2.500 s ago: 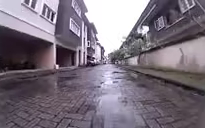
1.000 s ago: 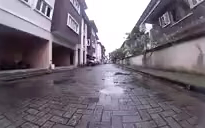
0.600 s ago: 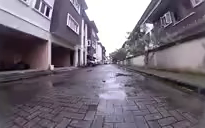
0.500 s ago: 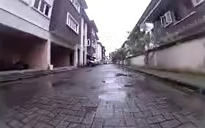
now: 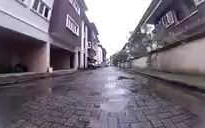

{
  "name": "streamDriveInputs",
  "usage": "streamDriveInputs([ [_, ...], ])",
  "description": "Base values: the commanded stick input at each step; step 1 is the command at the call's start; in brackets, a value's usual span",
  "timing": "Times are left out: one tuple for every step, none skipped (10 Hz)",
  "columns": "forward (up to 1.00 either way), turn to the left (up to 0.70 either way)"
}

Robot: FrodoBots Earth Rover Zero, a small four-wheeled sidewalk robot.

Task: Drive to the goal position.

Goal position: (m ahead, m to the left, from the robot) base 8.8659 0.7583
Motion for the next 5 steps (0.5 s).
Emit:
streamDriveInputs([
  [0.7,0.0],
  [0.7,0.0],
  [0.7,0.0],
  [0.7,0.0],
  [0.7,0.0],
])
